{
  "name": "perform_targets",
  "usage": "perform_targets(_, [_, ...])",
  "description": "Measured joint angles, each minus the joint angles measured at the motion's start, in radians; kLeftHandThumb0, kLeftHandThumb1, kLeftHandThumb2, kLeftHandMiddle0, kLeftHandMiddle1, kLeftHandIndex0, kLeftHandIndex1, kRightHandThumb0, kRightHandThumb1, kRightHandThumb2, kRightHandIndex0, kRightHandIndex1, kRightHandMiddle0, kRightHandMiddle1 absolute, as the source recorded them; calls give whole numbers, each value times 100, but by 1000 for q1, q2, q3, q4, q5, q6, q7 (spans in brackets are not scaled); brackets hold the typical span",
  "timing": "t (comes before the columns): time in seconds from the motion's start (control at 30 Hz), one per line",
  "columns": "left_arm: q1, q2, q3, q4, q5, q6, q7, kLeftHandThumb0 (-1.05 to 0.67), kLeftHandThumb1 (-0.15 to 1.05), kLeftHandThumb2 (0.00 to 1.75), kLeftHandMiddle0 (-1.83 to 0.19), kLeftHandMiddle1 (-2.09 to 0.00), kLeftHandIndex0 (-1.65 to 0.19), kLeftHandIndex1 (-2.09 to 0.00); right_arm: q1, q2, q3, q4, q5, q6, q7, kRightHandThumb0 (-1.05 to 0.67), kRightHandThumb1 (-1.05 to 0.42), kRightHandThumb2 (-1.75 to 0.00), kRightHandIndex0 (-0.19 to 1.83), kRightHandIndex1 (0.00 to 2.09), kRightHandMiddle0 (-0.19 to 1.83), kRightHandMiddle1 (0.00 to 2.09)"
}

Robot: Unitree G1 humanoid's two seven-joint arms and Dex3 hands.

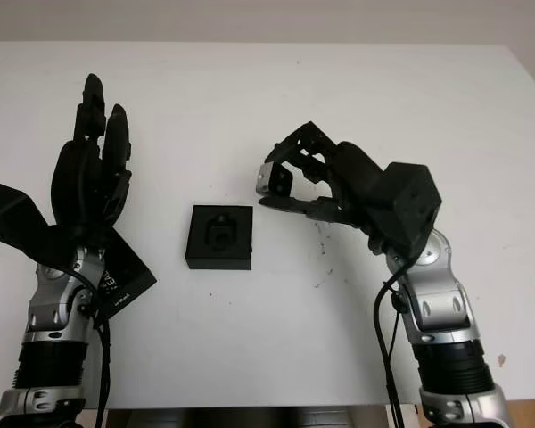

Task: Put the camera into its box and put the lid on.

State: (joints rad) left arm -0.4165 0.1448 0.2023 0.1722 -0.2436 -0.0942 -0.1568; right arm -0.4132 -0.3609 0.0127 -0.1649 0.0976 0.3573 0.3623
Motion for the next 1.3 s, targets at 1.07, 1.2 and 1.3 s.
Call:
perform_targets(1.07, [1, -30, -3, -31, 7, 8, 52, -73, 105, 40, 19, 0, 19, 0, -38, 76, 177, 25, -117, 136, 35, -31, -103, -6, 23, 7, 12, 209])
perform_targets(1.2, [1, -30, -5, -35, 11, 8, 57, -73, 105, 40, 19, 0, 19, 0, -43, 64, 184, 42, -138, 131, 50, -32, -101, -5, 26, 9, 15, 207])
perform_targets(1.3, [1, -31, -5, -36, 11, 8, 58, -72, 105, 39, 19, 0, 19, 0, -46, 56, 196, 46, -160, 121, 58, -31, -100, -4, 27, 9, 18, 206])
